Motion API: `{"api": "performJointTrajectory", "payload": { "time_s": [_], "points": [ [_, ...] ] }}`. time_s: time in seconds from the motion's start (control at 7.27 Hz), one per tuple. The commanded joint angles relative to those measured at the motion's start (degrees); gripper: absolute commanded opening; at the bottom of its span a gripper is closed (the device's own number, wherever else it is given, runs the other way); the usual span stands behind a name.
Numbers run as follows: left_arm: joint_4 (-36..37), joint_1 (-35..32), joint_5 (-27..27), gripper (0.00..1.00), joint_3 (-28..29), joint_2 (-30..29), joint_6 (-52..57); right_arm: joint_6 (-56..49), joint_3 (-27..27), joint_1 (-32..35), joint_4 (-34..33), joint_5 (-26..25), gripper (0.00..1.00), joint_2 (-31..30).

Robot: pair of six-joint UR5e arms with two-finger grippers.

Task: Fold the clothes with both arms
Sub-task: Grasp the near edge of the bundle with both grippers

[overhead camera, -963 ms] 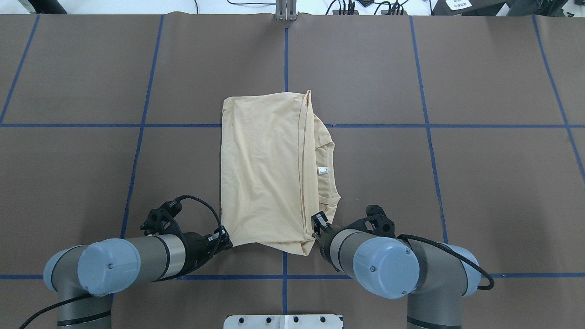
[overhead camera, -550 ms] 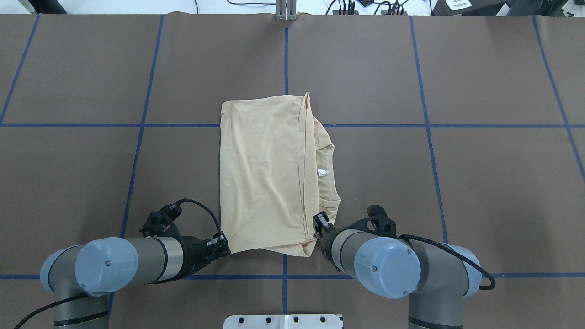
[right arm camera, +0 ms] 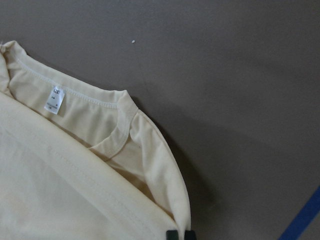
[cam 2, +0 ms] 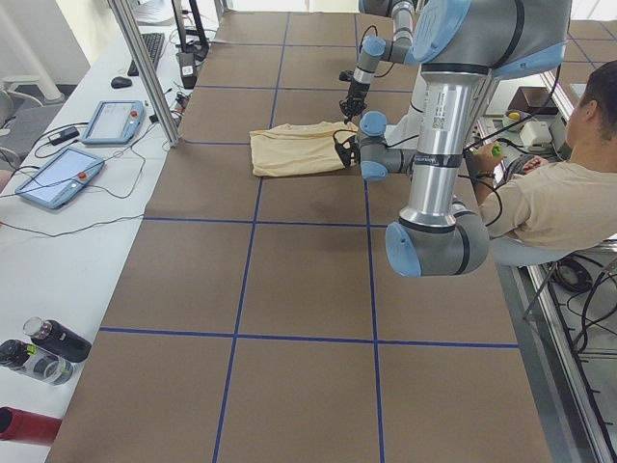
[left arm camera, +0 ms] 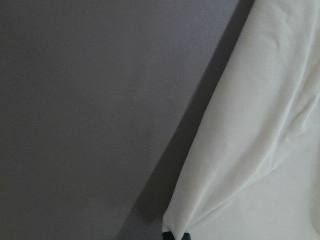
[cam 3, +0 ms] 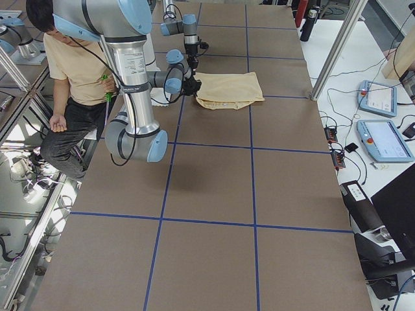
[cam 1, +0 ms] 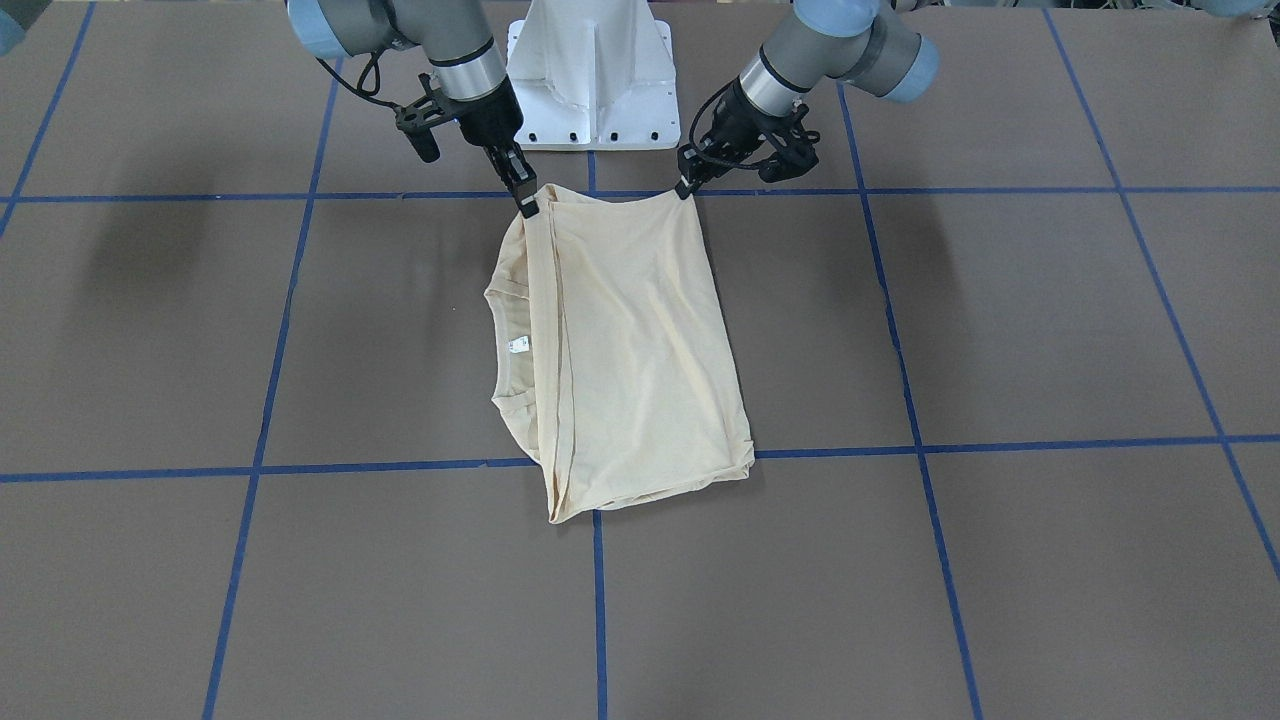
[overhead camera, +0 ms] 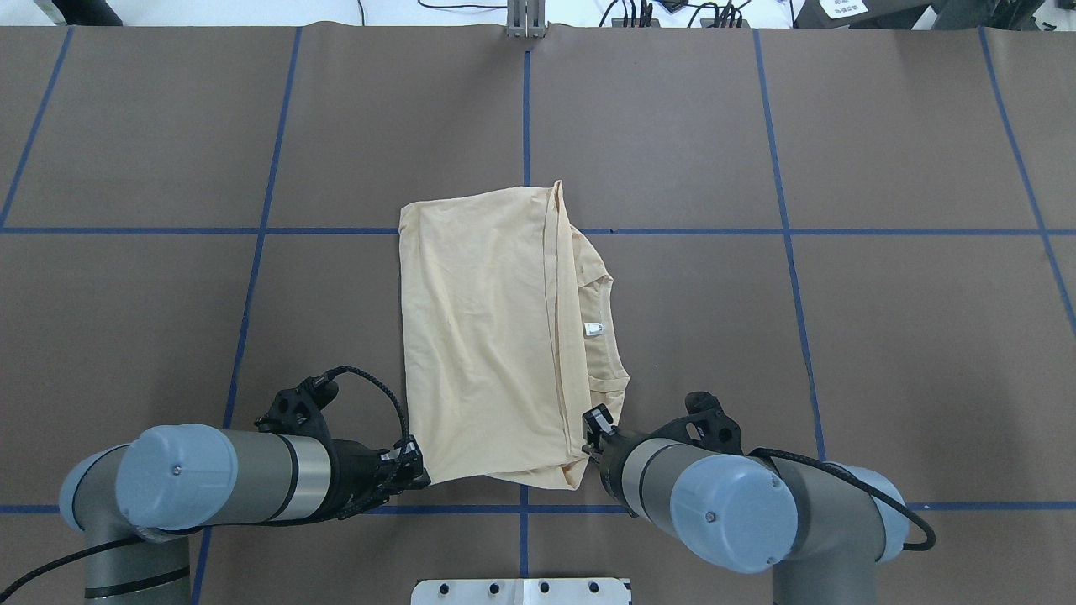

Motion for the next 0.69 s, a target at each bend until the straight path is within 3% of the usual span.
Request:
{"api": "performJointTrajectory", "payload": {
  "time_s": [0.0, 0.28, 0.41, 0.55],
  "points": [
    [0.01, -0.25, -1.79, 0.0, -4.22, 1.97, -0.6, 0.41, 6.41, -0.71, -0.01, 0.45, 0.0, -4.27],
    [0.1, -2.17, -1.87, 0.0, -5.11, 1.63, -0.87, 0.86, 8.97, -0.54, -2.97, 0.54, 0.0, -3.32],
    [0.1, -3.49, -1.79, 0.0, -5.11, 1.1, -0.87, 0.68, 8.37, 2.42, -6.13, 2.63, 0.0, -0.7],
    [0.18, -8.11, -3.18, 0.0, -4.76, -0.47, -0.87, -0.02, 5.84, 8.11, -7.21, 8.74, 0.0, 1.85]
  ]
}}
